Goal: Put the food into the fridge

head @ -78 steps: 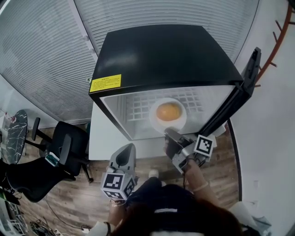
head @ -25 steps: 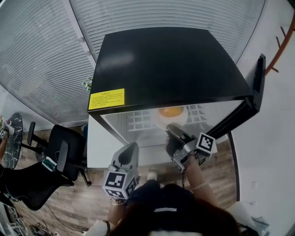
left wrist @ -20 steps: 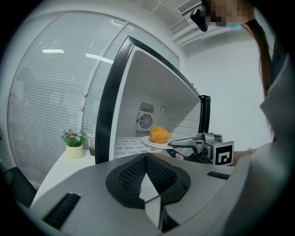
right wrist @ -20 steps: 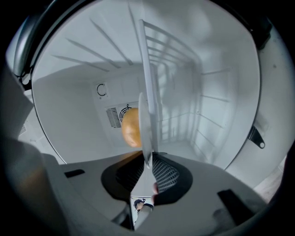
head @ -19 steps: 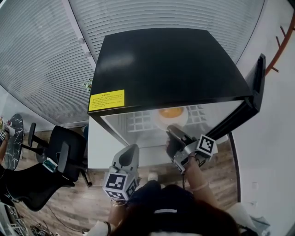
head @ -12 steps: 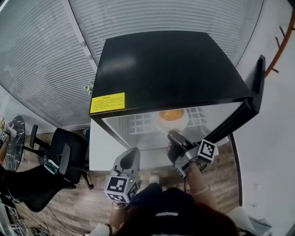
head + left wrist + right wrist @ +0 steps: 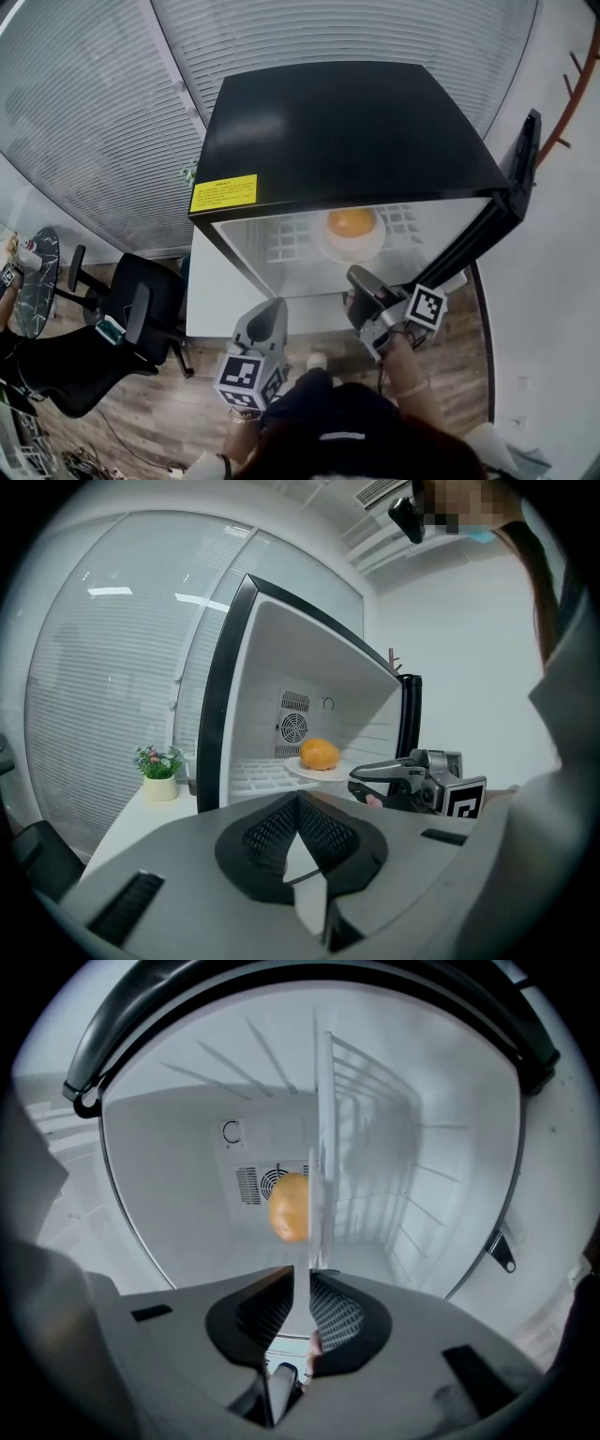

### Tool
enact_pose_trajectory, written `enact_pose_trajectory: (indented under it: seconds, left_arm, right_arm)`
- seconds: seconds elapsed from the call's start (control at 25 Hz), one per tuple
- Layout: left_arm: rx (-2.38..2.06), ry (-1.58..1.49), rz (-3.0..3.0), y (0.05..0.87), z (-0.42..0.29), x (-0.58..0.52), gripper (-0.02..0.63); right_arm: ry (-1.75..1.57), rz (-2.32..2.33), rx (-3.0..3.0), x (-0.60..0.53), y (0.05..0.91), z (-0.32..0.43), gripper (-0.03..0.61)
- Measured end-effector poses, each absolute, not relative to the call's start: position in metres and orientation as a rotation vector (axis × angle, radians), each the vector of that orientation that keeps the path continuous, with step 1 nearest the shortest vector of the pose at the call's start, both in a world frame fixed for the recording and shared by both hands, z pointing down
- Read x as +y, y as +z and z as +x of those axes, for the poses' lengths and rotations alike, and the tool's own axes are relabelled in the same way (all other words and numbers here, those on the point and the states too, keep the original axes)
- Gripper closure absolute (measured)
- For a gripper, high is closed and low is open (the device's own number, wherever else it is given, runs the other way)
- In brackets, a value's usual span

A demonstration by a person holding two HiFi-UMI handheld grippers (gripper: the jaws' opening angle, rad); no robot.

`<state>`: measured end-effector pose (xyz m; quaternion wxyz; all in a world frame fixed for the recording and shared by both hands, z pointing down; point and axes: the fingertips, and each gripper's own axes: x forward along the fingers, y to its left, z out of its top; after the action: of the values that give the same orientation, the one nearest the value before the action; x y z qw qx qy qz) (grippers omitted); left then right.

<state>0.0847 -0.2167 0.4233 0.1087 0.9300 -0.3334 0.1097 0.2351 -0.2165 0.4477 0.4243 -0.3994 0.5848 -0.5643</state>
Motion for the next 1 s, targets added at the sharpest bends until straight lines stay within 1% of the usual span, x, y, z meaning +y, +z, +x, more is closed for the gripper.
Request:
enact_pose_trajectory:
  seconds: [0.44, 0.48, 0.52, 1.0]
  left_arm:
    - [-1.017, 0.329, 2.736, 0.418, 0.077, -0.188, 0.614]
    - [-1.017, 0.329, 2.731, 0.418, 0.077, -0.185, 0.614]
    - [-1.018, 0.328, 2.728, 0.418, 0.076, -0.182, 0.614]
    - [-1.073, 0.308, 2.725, 0.412, 0.060, -0.153, 0.614]
  right_arm:
    - [-1.356, -1.005, 1.563, -0.193, 0.432, 0.227, 0.534]
    - [-1.350, -1.015, 1.574, -0.190, 0.431, 0.226, 0.545]
    - [-1.344, -1.029, 1.588, -0.188, 0.430, 0.225, 0.575]
    - [-1.205, -1.130, 1.805, -0.160, 0.410, 0.203, 0.583]
